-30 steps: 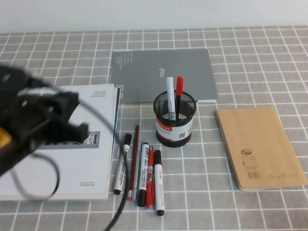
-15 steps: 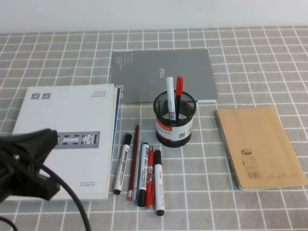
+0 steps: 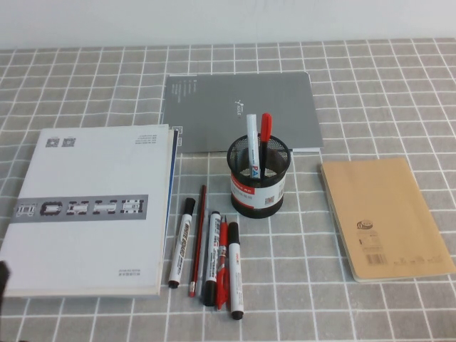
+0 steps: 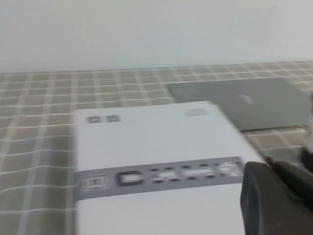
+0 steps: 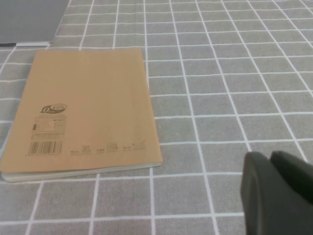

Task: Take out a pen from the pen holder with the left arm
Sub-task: 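Take a marker out of the pen holder and lay it on the table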

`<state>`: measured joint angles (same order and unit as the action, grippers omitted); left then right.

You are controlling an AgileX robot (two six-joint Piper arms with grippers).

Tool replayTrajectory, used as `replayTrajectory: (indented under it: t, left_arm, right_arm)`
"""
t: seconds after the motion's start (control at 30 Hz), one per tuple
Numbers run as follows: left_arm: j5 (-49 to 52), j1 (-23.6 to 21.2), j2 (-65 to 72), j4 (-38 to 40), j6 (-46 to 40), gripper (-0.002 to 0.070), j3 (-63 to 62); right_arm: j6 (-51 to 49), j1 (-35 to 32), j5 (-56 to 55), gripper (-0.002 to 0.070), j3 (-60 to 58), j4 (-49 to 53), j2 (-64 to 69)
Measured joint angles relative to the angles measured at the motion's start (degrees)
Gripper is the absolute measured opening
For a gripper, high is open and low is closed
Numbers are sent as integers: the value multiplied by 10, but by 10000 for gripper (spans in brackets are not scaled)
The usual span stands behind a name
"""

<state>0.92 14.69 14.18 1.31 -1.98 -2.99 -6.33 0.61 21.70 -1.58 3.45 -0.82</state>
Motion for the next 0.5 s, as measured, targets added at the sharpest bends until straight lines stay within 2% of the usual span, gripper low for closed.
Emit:
replayTrajectory:
  t: [0.17, 0.27, 0.37, 0.5]
  left_arm:
    - [35, -101, -65, 0, 0, -3, 12]
    - [53, -144, -93, 6, 0, -3, 25]
    - [70, -165, -121, 32, 0, -3, 42]
    - [116, -166, -144, 81, -35, -3, 43]
  right_arm:
    - [0, 0, 0, -13, 0, 0, 0]
    - [0, 0, 0, -13, 0, 0, 0]
    - [0, 0, 0, -13, 0, 0, 0]
    - [0, 0, 0, -13, 0, 0, 0]
